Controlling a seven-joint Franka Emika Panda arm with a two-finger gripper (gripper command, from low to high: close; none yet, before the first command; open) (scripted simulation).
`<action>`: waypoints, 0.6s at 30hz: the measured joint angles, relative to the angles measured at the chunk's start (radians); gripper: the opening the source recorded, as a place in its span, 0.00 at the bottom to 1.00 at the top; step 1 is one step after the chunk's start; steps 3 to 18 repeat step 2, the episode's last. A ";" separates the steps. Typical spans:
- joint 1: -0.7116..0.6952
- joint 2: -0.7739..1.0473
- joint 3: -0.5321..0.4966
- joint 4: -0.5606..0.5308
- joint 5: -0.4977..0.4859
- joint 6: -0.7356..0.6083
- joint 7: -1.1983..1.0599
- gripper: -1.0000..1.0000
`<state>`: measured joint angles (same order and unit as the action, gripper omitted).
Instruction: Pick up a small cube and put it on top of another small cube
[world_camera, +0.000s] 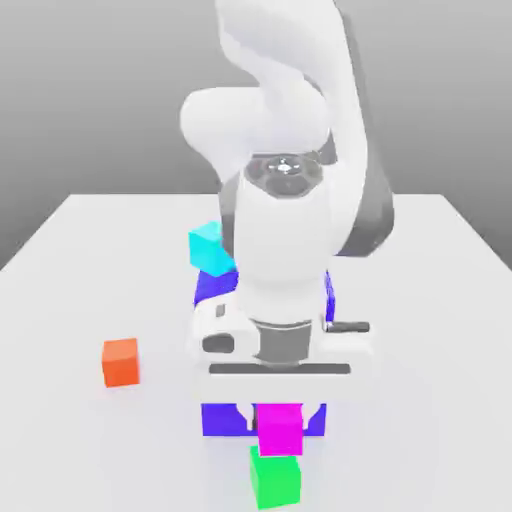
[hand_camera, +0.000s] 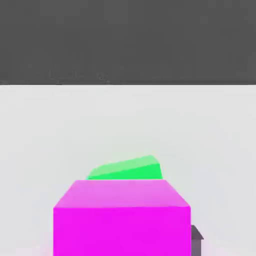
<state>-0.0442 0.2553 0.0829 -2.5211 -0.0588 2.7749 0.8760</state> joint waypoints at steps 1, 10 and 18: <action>0.000 0.000 0.000 0.000 0.000 0.000 0.000 1.00; 0.000 0.000 0.000 0.000 0.000 0.000 0.000 1.00; 0.000 0.000 0.000 0.000 0.000 0.000 0.000 1.00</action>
